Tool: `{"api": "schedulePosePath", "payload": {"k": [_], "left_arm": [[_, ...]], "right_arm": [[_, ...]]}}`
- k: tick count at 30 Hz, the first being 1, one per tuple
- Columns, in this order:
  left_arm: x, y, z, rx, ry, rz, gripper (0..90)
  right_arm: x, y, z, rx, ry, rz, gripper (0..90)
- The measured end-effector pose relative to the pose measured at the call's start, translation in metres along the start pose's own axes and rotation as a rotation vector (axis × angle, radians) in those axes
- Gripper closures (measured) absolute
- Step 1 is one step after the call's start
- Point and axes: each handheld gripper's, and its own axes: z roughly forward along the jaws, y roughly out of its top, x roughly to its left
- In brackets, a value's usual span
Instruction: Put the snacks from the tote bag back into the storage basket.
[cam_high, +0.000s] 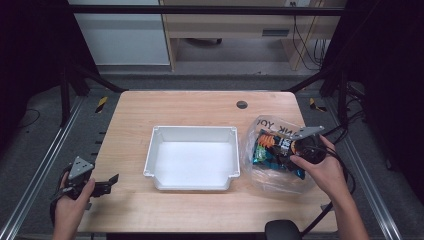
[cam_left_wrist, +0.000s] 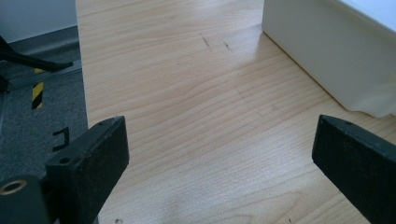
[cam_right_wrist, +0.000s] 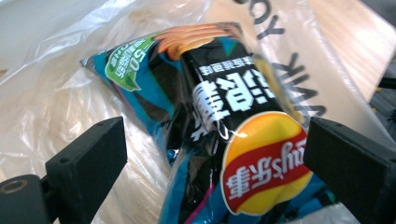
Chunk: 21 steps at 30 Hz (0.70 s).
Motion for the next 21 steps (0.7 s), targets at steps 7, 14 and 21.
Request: {"api": "schedulePosePath", "payload": {"k": [7, 14, 21], "left_arm": [[-0.001, 0.000, 0.002, 0.003, -0.006, 0.006, 3.5], [-0.001, 0.001, 0.003, 0.010, -0.009, 0.012, 3.5], [-0.002, 0.001, 0.004, 0.014, -0.012, 0.014, 3.4]], "right_arm": [[-0.007, 0.015, 0.003, 0.037, 0.028, -0.074, 6.9], [-0.014, 0.025, 0.019, 0.097, 0.059, -0.116, 6.9], [-0.020, 0.026, 0.037, 0.153, 0.084, -0.111, 7.3]]}}
